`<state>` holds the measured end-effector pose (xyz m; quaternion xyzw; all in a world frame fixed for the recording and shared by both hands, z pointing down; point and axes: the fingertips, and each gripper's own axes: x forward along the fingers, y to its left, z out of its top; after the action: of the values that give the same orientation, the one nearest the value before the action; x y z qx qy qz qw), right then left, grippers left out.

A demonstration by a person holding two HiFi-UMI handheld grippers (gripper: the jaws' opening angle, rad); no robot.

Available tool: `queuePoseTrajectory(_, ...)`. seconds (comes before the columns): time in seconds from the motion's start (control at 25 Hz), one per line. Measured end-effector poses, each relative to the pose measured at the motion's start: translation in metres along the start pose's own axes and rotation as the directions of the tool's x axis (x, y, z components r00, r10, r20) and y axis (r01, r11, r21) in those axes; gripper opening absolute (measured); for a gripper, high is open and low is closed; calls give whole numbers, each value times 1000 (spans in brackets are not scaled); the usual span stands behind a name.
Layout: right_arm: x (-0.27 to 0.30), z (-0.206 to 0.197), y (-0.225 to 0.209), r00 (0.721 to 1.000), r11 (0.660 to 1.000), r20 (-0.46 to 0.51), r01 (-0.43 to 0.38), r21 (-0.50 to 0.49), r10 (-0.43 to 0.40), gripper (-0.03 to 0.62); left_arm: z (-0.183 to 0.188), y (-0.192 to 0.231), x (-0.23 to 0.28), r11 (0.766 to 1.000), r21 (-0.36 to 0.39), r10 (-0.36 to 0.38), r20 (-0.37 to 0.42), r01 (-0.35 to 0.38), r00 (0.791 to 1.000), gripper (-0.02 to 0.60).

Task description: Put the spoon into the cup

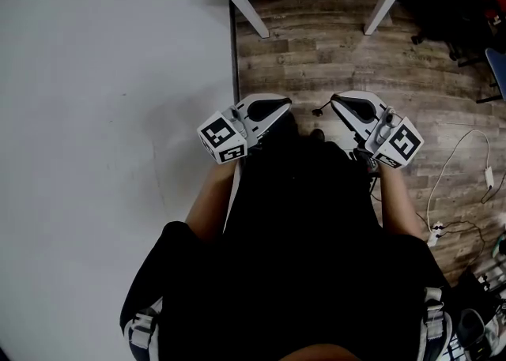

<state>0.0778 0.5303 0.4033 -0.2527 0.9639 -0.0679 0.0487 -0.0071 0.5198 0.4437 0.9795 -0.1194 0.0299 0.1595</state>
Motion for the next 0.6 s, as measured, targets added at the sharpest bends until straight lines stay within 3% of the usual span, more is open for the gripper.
queuePoseTrajectory(0.28,24,-6,-27,1000,1000,-31,5,20,-5,9,1,40,1,999,-36,11,11,-11,1000,15)
queuePoseTrajectory(0.6,58,-2,-91,997,999,-73,23,44,-20,9,30,113,19,999,-52,3,33,-1,999,16)
